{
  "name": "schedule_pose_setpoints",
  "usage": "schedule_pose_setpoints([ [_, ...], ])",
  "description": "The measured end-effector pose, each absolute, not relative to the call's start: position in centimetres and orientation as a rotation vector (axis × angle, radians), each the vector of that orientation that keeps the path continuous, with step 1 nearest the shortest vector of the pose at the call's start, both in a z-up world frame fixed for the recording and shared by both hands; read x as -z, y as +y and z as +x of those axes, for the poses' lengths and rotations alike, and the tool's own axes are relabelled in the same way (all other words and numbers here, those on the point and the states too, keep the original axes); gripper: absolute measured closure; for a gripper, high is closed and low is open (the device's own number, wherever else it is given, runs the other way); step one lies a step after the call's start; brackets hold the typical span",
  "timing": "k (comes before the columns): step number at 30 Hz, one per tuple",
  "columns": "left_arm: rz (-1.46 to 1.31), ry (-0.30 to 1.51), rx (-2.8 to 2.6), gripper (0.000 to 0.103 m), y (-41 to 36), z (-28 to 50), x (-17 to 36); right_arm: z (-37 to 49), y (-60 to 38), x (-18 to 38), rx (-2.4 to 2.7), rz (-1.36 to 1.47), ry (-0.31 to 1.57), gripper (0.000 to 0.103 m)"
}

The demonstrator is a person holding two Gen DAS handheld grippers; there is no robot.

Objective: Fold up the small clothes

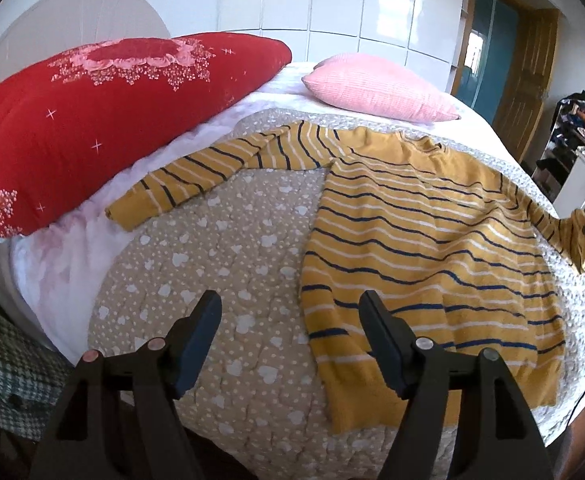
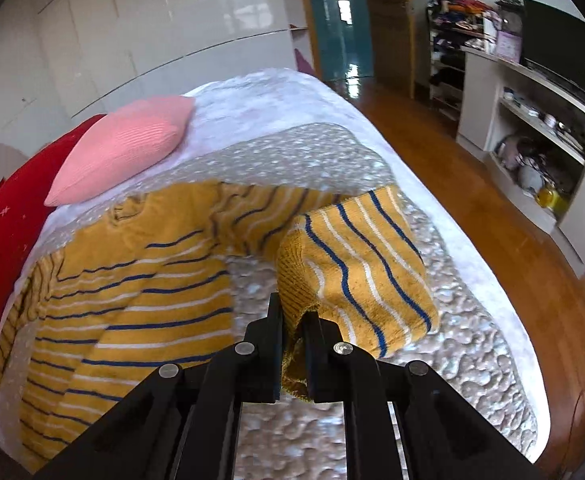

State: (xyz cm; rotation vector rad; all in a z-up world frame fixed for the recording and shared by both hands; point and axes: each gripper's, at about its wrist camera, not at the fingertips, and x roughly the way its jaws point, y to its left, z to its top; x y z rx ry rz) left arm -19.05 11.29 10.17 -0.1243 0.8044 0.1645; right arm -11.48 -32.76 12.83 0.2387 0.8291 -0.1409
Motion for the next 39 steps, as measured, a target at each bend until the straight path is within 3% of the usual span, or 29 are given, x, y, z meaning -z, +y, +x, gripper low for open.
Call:
schedule_pose_setpoints([
  [19, -0.204, 0.831, -0.159, 0.03, 14.4, -17.6, -7.9, -7.6, -21.0, -14.9, -0.051, 0.127, 0.852, 0.093],
  [29, -0.305, 0.822, -0.164, 0.03, 18.6, -17.9, -7.2, -0.5, -9.0, -16.8, -0.241, 0.13, 0.883, 0.093],
  [39, -0.366, 0.81, -0.201, 0.03, 23.1, -18.2, -6.3, 7.5, 5.6, -9.7, -0.346, 0.049, 1.036, 0.093],
])
